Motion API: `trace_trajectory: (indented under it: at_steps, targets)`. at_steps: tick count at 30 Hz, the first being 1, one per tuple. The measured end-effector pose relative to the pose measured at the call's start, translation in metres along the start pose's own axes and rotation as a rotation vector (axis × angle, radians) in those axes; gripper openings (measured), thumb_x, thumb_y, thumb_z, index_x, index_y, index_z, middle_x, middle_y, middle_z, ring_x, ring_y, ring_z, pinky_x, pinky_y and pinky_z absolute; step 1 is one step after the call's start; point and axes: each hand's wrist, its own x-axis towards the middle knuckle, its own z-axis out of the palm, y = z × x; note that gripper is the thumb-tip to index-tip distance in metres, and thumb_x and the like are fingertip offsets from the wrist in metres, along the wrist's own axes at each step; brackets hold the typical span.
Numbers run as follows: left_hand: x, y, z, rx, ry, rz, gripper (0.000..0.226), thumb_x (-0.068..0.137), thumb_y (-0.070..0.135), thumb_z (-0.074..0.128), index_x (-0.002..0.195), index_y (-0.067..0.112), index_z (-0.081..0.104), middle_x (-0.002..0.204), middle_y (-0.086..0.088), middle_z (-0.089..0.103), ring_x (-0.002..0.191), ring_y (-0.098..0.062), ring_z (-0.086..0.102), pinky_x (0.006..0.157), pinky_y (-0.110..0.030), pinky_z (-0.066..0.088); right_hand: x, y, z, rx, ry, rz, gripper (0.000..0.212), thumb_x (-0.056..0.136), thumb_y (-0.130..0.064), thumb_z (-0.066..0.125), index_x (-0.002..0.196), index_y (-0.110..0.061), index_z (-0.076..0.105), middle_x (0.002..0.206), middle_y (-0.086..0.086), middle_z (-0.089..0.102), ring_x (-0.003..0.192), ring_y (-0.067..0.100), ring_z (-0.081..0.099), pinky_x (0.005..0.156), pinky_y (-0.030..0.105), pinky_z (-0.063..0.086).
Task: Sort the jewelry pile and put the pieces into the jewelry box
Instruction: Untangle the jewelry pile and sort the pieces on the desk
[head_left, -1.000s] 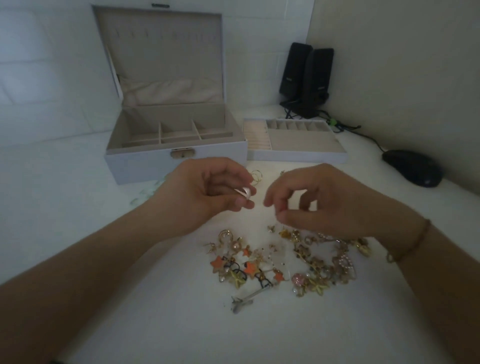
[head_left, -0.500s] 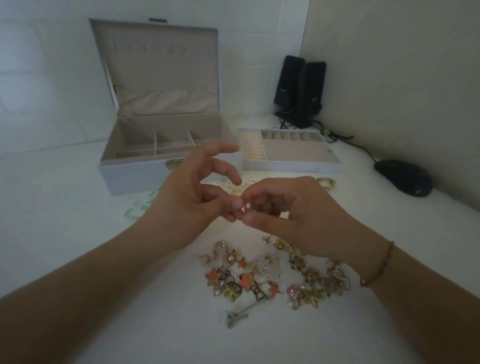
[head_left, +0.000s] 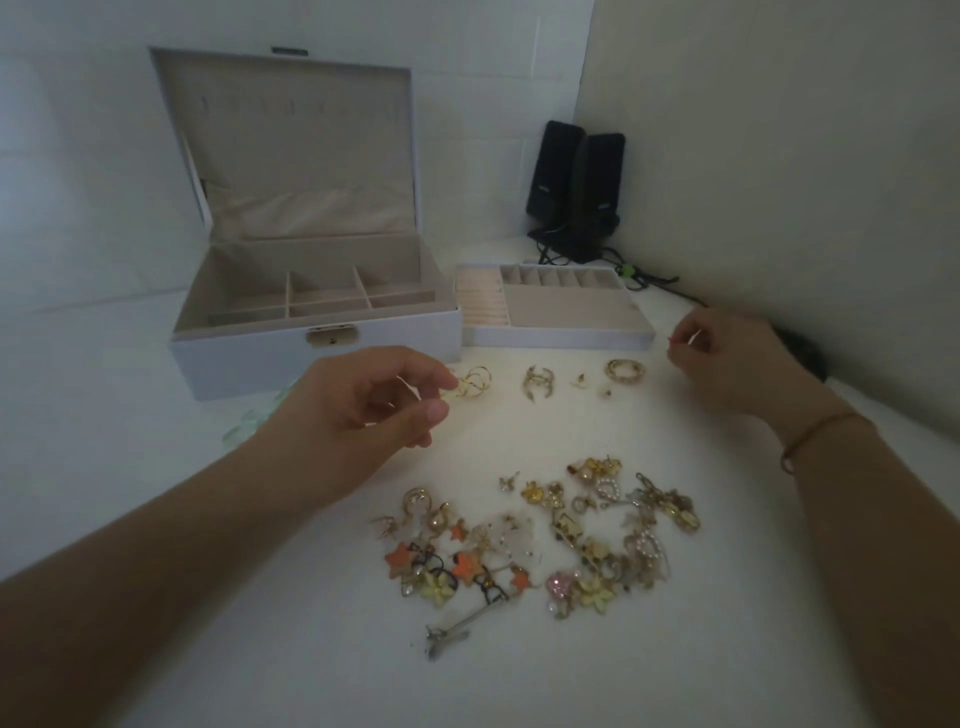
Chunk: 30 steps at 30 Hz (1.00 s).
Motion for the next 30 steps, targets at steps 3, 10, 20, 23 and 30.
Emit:
trace_trajectory:
  at_steps: [3, 10, 20, 23, 30]
  targets:
    - [0.000, 0.000, -0.001, 0.027, -0.007, 0.005, 0.012, 0.086, 0.025, 0.073, 0.096, 0.019, 0.072, 0.080, 0.006, 0.070, 0.064, -0.013, 0.070, 0.068, -0.015, 0.053, 0.002, 0.003, 0.008, -0.118, -0.054, 0.031, 0.006, 0.087, -0.026, 0.059, 0.085, -0.020, 0.060, 0.082, 0.004, 0.063, 0.067, 0.014, 0.054, 0.063, 0.025, 0.040]
    - [-0.001, -0.003, -0.003, 0.078, -0.025, 0.004, 0.018, 0.081, 0.035, 0.069, 0.094, 0.022, 0.073, 0.079, 0.008, 0.071, 0.064, -0.013, 0.070, 0.070, -0.020, 0.056, 0.002, 0.000, 0.005, -0.230, -0.120, 0.029, 0.009, 0.086, -0.035, 0.058, 0.092, -0.029, 0.055, 0.084, -0.003, 0.061, 0.072, 0.014, 0.055, 0.067, 0.028, 0.044]
    - [0.000, -0.005, -0.004, 0.094, -0.041, 0.051, 0.017, 0.079, 0.031, 0.065, 0.092, 0.022, 0.073, 0.079, 0.004, 0.070, 0.061, -0.014, 0.069, 0.066, -0.016, 0.053, -0.004, 0.001, 0.000, -0.166, -0.145, 0.006, 0.013, 0.088, -0.042, 0.058, 0.093, -0.030, 0.059, 0.080, -0.007, 0.055, 0.069, 0.009, 0.052, 0.071, 0.029, 0.046]
    - [0.001, -0.006, -0.004, 0.113, -0.044, 0.060, 0.016, 0.081, 0.031, 0.066, 0.092, 0.022, 0.073, 0.078, 0.008, 0.070, 0.062, -0.014, 0.068, 0.065, -0.015, 0.052, -0.005, 0.002, -0.004, -0.135, -0.155, -0.010, 0.020, 0.085, -0.046, 0.062, 0.096, -0.030, 0.061, 0.077, -0.007, 0.054, 0.068, 0.007, 0.051, 0.067, 0.026, 0.042]
    - [0.002, -0.008, -0.006, 0.113, -0.036, 0.070, 0.014, 0.087, 0.030, 0.070, 0.094, 0.018, 0.073, 0.079, 0.006, 0.070, 0.061, -0.015, 0.068, 0.064, -0.015, 0.051, -0.007, 0.006, -0.016, -0.053, -0.253, 0.010, 0.046, 0.067, -0.041, 0.081, 0.107, -0.032, 0.060, 0.082, -0.001, 0.062, 0.076, 0.010, 0.057, 0.059, 0.019, 0.037]
